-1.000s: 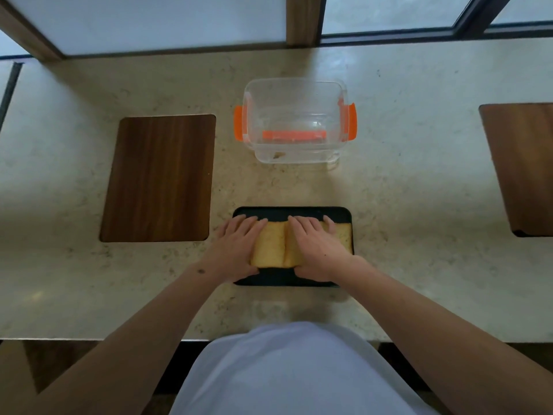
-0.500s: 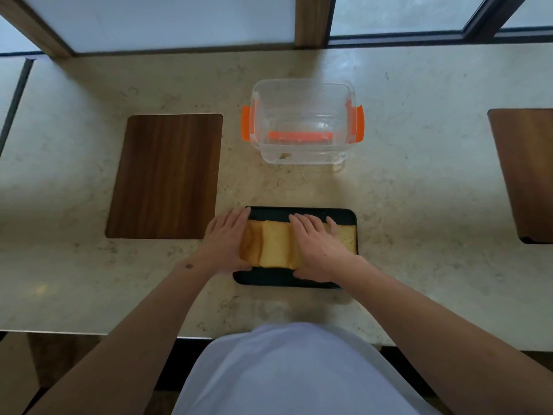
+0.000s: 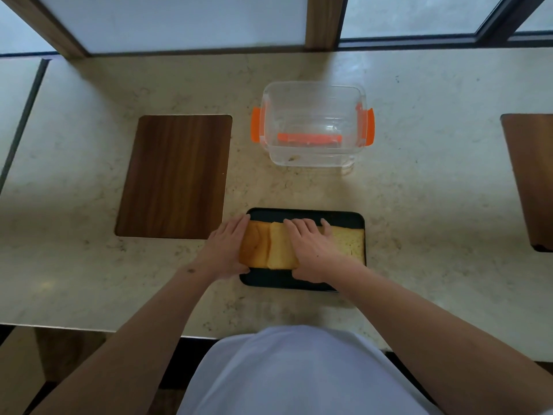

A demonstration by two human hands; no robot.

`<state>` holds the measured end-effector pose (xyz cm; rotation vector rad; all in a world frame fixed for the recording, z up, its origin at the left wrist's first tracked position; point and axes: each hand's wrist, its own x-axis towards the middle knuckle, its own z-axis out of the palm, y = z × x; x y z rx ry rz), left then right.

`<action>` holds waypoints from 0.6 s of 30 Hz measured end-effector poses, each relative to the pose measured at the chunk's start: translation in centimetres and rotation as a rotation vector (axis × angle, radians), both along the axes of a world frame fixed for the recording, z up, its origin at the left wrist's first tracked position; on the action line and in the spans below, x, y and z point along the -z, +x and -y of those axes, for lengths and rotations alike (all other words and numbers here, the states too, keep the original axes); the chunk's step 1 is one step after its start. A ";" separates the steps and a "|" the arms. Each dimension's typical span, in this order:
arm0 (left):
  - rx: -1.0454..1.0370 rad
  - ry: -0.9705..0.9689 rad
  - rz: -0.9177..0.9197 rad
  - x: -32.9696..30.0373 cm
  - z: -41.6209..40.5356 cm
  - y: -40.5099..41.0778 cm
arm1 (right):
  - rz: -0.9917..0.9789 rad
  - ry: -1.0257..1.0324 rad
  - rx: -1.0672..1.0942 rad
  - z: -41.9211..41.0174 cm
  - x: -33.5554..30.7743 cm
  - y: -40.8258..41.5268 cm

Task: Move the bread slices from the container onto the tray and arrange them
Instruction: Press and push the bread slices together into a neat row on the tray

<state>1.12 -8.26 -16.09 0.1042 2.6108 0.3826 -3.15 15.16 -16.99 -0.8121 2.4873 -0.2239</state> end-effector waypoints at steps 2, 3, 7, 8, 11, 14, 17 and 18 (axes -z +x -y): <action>0.008 0.005 -0.005 0.0 0.0 0.1 | 0.000 -0.002 0.007 -0.1 0.0 0.0; 0.011 0.012 -0.010 0.1 -0.1 0.2 | -0.003 -0.004 0.008 -0.1 0.0 0.0; 0.004 0.025 -0.026 0.4 -0.1 0.5 | -0.004 -0.007 0.011 0.1 0.4 0.0; 0.004 0.029 -0.025 0.4 0.0 0.4 | 0.000 -0.011 0.010 0.0 0.5 0.0; -0.046 0.063 -0.007 -0.2 -0.3 0.4 | 0.000 -0.054 0.063 -0.4 0.1 0.2; -0.178 0.143 -0.132 -1.4 -1.5 0.1 | -0.047 -0.097 0.197 -1.2 -0.7 0.6; -0.188 0.214 -0.242 -3.9 -3.9 -1.0 | -0.052 -0.029 0.302 -1.9 -1.9 0.9; -0.175 0.244 -0.265 -5.0 -5.0 -1.6 | -0.051 -0.004 0.317 -2.1 -2.2 0.9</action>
